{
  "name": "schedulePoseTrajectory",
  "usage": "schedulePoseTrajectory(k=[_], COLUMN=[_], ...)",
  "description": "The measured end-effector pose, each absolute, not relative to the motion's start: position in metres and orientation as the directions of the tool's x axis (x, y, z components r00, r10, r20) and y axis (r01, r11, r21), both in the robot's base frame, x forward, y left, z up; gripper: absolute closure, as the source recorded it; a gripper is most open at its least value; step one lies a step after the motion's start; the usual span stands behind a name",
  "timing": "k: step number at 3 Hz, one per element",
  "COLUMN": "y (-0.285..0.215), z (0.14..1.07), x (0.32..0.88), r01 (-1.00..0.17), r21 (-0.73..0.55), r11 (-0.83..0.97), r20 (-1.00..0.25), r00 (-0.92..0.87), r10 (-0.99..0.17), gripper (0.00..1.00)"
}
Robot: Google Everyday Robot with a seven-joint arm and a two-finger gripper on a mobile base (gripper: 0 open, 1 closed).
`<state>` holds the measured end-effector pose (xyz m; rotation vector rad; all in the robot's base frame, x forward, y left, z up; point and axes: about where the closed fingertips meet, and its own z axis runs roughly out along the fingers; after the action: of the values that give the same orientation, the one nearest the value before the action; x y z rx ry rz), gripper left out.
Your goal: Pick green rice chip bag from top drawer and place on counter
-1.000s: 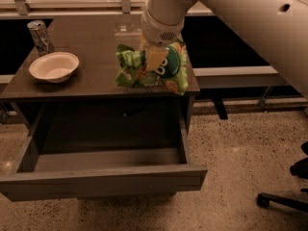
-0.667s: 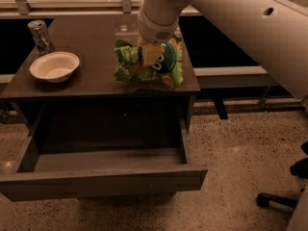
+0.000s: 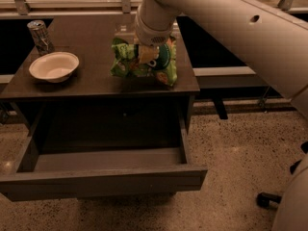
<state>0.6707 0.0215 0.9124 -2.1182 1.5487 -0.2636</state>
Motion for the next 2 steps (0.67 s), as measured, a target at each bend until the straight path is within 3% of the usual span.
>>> schedulePoseTrajectory(k=[1,2], y=[0.0223,0.0196], z=[0.9108,0.9106], x=[0.6705,0.6699], r01=[-0.837,-0.84], r21=[-0.496,-0.491], r11=[-0.231,-0.229], r20=[-0.133,-0.131], r00=[0.336,0.331], r10=[-0.933,-0.935], gripper=[0.13,0.0])
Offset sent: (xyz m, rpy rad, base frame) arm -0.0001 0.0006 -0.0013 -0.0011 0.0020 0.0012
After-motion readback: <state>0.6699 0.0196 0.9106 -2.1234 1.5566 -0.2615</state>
